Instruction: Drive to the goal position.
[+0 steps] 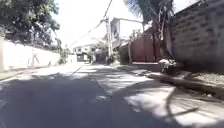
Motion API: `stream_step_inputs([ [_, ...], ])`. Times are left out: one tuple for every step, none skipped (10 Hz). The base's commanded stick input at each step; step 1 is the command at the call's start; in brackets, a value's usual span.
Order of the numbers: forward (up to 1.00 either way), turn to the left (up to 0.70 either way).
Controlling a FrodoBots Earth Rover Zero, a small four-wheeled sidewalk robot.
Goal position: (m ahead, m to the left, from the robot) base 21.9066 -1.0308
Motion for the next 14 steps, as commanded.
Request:
stream_step_inputs([
  [1.0,0.17],
  [1.0,0.17],
  [1.0,0.17],
  [1.0,0.17],
  [1.0,0.17],
  [1.0,0.17],
  [1.0,0.17],
  [1.0,0.17],
  [1.0,0.04],
  [1.0,-0.15],
  [1.0,-0.23],
  [1.0,-0.23],
  [1.0,-0.17],
  [1.0,0.04],
])
